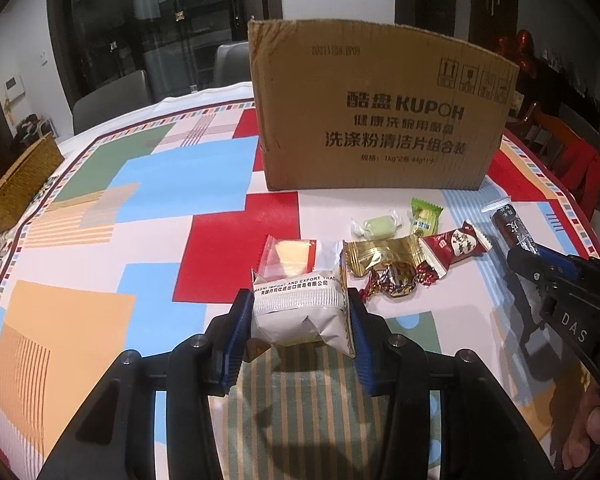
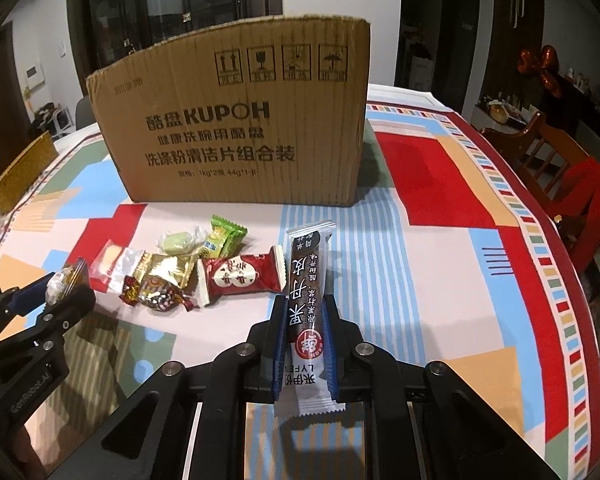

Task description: Organize snacks

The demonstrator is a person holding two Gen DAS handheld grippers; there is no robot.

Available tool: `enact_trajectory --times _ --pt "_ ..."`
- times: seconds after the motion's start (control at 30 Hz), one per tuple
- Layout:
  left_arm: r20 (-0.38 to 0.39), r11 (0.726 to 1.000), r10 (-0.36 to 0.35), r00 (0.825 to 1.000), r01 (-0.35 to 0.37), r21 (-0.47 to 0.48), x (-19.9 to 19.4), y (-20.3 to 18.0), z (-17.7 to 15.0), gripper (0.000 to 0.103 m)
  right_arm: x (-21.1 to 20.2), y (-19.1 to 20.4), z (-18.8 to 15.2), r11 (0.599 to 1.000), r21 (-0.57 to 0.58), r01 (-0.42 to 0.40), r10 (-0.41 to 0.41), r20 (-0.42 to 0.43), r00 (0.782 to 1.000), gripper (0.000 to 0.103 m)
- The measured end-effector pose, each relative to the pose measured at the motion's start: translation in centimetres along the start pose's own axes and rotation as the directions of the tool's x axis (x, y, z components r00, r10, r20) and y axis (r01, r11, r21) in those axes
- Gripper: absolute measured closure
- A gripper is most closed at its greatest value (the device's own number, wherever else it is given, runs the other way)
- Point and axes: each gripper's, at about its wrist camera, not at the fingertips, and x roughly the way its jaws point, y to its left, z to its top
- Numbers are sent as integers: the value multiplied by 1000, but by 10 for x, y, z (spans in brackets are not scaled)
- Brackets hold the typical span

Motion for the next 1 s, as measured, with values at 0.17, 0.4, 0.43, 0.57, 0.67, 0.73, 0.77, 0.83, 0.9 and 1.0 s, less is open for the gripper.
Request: enact_trajectory --times 0.17,0.4,0.43,0.57,0.67,0.73,0.77,0.83,0.9,1.0 --pt "14 1000 2 1000 -1 -3 -7 1 5 58 -9 0 5 1000 -1 -3 3 19 1000 86" --pt "34 1000 6 999 -6 -12 -19 4 14 58 -22 3 13 1000 -14 -2 3 43 999 86" --pt "36 1000 7 999 -6 -13 -20 5 15 58 -24 3 14 1000 -15 -2 3 47 999 86" --pt "48 1000 8 999 -7 -15 -26 6 18 58 -30 4 18 1000 -19 -8 9 61 998 86" --pt "54 1000 8 998 -7 -19 -29 7 20 58 -33 5 19 1000 -20 -13 15 67 998 86" --pt "59 1000 9 998 -7 -23 -31 8 22 58 -35 6 21 1000 -23 -17 18 70 997 86" --pt "60 1000 9 998 -8 -24 -32 8 23 58 -36 6 22 1000 -23 -18 20 71 997 86" --pt "64 1000 9 998 -7 -25 -34 9 25 58 -38 6 24 1000 -24 -20 22 76 997 86" --pt "67 1000 8 998 -6 -25 -35 9 26 58 -40 6 26 1000 -24 -21 23 82 996 86" --pt "71 1000 5 997 -3 -24 -37 10 29 58 -43 6 29 999 -23 -24 26 89 996 86"
